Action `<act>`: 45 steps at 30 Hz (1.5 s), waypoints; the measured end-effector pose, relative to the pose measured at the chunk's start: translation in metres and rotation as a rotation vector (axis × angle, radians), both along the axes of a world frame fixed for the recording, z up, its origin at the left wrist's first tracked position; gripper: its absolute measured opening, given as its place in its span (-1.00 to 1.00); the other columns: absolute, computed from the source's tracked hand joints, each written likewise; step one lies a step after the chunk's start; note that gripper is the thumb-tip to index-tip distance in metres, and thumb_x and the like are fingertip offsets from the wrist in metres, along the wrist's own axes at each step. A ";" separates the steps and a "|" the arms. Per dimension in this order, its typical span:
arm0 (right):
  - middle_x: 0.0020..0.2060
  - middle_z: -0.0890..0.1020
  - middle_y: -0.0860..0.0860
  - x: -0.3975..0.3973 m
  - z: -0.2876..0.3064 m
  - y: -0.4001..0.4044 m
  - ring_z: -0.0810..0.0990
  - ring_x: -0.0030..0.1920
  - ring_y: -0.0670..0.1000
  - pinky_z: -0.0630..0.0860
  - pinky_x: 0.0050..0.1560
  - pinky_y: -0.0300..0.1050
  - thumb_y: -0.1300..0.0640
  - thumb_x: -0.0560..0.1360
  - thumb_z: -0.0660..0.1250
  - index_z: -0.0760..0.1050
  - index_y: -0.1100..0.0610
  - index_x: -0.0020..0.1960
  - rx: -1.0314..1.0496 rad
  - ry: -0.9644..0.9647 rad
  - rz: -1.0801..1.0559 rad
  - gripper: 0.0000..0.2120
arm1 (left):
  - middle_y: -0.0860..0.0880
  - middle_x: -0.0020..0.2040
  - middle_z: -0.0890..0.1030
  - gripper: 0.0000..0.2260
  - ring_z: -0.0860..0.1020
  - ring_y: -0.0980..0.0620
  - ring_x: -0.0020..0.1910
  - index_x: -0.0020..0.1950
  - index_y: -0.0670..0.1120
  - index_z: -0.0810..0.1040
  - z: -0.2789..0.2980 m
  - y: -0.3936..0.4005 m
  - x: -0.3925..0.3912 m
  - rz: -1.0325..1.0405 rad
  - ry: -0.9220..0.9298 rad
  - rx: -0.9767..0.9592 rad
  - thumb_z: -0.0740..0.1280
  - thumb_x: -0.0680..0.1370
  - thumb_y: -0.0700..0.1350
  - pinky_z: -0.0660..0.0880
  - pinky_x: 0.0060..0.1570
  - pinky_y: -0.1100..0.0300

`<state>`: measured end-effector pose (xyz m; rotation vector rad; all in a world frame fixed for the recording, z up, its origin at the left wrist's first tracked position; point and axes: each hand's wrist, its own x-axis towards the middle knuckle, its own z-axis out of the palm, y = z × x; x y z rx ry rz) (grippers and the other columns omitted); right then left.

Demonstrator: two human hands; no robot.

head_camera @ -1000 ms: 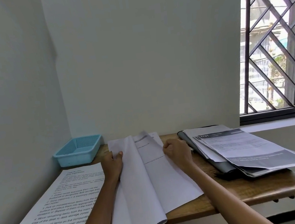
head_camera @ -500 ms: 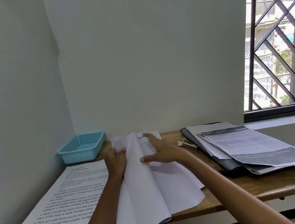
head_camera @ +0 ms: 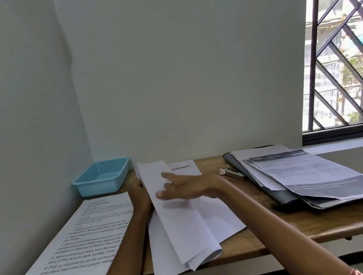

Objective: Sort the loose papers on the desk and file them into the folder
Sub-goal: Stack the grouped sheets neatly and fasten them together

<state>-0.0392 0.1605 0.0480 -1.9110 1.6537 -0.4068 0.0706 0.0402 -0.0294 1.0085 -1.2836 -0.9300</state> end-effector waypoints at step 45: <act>-0.23 0.63 0.05 -0.086 -0.058 -0.053 0.56 -0.09 0.10 0.36 -0.18 -0.08 0.30 0.40 0.30 0.46 0.13 -0.24 -0.730 0.035 -0.654 -0.90 | -0.19 0.16 0.57 -0.73 0.54 -0.14 0.12 0.25 -0.26 0.49 -0.006 -0.010 -0.003 0.013 0.032 -0.022 0.28 0.55 -0.25 0.47 0.13 0.07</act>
